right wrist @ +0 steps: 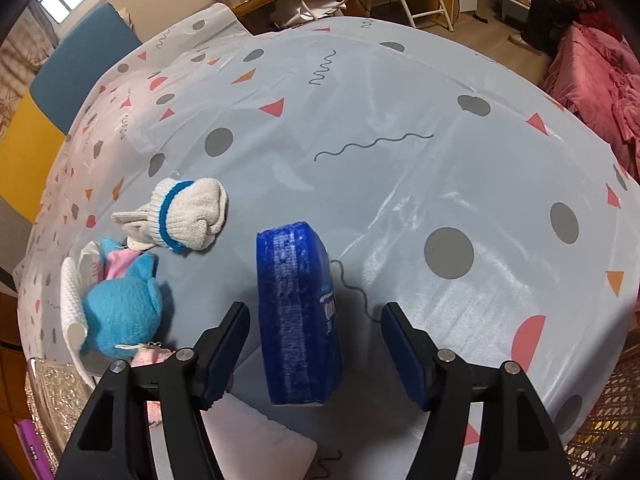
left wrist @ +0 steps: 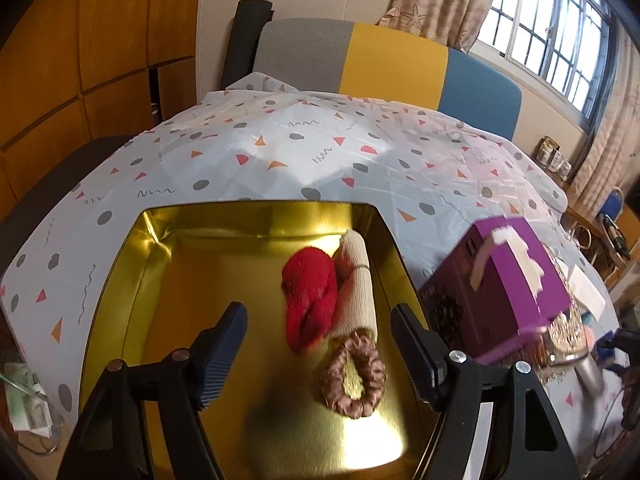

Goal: Organize soft objects
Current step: 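Release the red sock into the gold tray with the left gripper, then carry the blue Tempo tissue pack into the gold tray and open the right gripper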

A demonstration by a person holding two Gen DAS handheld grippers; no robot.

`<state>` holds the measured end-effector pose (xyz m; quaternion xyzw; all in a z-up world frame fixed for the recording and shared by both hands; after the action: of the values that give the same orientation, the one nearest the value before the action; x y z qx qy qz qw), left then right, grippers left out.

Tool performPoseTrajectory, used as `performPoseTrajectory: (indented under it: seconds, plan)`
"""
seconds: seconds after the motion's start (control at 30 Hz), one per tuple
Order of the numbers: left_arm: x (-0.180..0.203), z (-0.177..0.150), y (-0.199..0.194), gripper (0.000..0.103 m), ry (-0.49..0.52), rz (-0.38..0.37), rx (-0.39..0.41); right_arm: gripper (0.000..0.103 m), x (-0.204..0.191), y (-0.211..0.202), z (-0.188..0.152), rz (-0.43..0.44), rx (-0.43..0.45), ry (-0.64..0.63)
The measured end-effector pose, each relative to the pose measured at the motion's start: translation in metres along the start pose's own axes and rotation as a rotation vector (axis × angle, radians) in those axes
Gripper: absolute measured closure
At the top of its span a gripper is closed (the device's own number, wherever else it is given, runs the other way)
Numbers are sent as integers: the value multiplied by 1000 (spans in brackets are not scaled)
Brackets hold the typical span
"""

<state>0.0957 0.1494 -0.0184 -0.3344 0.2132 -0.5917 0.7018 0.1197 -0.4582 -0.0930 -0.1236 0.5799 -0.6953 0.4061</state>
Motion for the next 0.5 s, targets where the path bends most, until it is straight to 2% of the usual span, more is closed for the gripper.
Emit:
performPoseTrajectory:
  seconds: [0.07, 0.13, 0.2, 0.4, 0.5]
  plan:
    - [0, -4, -3, 28, 3, -3, 2, 49, -2, 1, -3, -3, -11, -16]
    - [1, -8, -8, 28, 14, 2, 9, 69, -5, 2, -6, -29, -14, -42]
    - [1, -11, -12, 28, 19, 6, 15, 77, -8, 1, -7, -52, -3, -69]
    - [1, -17, -26, 28, 44, 8, 33, 79, -12, -8, -5, -105, 47, -121]
    - [0, -19, -28, 28, 61, 8, 30, 79, -17, -16, -2, -90, 86, -143]
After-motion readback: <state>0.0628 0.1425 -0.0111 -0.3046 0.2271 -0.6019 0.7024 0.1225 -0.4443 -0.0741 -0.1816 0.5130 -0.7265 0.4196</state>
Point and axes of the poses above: each gripper's, at about its wrist camera, not at the fingertips, and y roughly the way its jaws point, x to its right, z to its top, the point moved 4 cm from there along y, roughly the way its jaws point, and after that the axes turned 3 degrees about z, right-handed, at the moved point
